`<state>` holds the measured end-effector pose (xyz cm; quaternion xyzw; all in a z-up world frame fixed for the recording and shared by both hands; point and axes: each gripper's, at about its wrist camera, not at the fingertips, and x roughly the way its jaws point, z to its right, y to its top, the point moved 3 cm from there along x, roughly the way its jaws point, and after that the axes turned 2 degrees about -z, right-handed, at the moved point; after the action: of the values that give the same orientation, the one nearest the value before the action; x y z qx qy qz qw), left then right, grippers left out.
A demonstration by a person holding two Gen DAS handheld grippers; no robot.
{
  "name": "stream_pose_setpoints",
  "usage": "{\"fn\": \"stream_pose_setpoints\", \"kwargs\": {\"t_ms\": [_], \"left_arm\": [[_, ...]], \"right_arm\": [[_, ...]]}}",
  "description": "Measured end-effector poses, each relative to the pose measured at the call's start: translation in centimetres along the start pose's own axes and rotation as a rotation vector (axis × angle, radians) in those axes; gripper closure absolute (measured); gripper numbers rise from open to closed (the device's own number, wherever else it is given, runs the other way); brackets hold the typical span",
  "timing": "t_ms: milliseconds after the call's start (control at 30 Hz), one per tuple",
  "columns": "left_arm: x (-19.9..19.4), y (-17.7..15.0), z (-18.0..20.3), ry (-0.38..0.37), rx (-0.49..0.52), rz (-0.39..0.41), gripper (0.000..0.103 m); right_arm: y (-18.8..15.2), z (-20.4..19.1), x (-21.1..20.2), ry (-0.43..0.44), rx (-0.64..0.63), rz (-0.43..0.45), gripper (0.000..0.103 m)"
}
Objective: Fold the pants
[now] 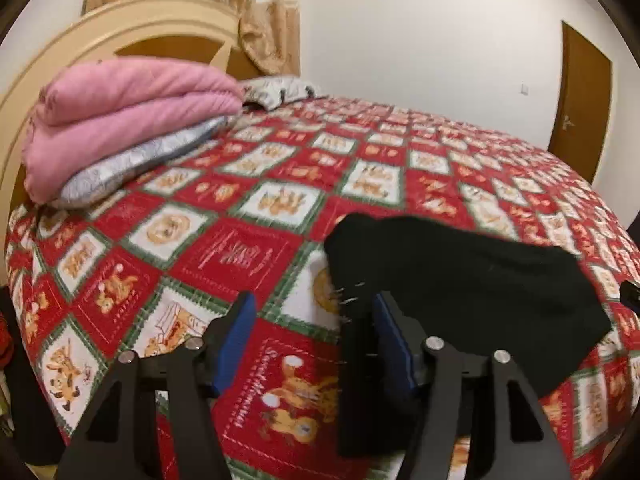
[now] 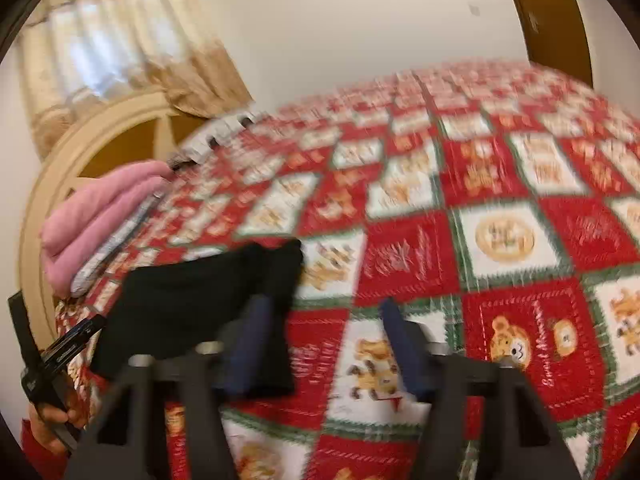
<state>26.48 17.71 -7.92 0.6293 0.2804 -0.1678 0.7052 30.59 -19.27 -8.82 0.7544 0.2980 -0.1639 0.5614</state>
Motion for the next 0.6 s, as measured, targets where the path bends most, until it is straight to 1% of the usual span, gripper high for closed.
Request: {"fn": "stream_pose_setpoints", "kwargs": {"t_ms": [33, 100, 167, 233, 267, 300, 367, 433, 500, 600], "left_arm": [[-0.7, 0.0, 1.1, -0.012, 0.027, 0.012, 0.039], [-1.2, -0.3, 2.6, -0.023, 0.054, 0.015, 0.039], [-0.9, -1.1, 4.6, -0.036, 0.081, -0.007, 0.039], [-0.1, -1.8, 5.4, -0.029, 0.082, -0.050, 0.039], [0.4, -2.4, 5.8, -0.027, 0.076, -0.072, 0.039], [0.8, -2.9, 6.0, -0.019, 0.072, -0.075, 0.039], [0.6, -3.3, 6.3, -0.005, 0.078, -0.056, 0.039], [0.5, -3.4, 6.5, 0.016, 0.090, -0.045, 0.036], [0.5, -3.4, 6.5, 0.032, 0.095, -0.038, 0.034], [0.3, -3.5, 6.4, 0.025, 0.083, -0.052, 0.034]], "right_arm": [[-0.1, -1.2, -0.5, 0.010, -0.032, 0.006, 0.076], [-0.4, -3.8, -1.1, 0.045, -0.091, 0.022, 0.076], [-0.9, -6.2, -0.6, 0.071, -0.140, 0.004, 0.076], [-2.1, -7.8, 0.5, 0.048, -0.193, -0.018, 0.076], [-2.5, -8.0, 1.1, 0.039, -0.203, -0.037, 0.076], [-3.2, -8.1, 2.3, 0.018, -0.200, -0.076, 0.076], [-4.1, -7.3, 3.6, -0.024, -0.173, -0.128, 0.076], [-4.2, -7.0, 3.8, -0.017, -0.162, -0.107, 0.076], [-4.3, -7.2, 3.8, -0.037, -0.175, -0.106, 0.076], [-4.5, -7.8, 3.9, -0.076, -0.215, -0.100, 0.074]]}}
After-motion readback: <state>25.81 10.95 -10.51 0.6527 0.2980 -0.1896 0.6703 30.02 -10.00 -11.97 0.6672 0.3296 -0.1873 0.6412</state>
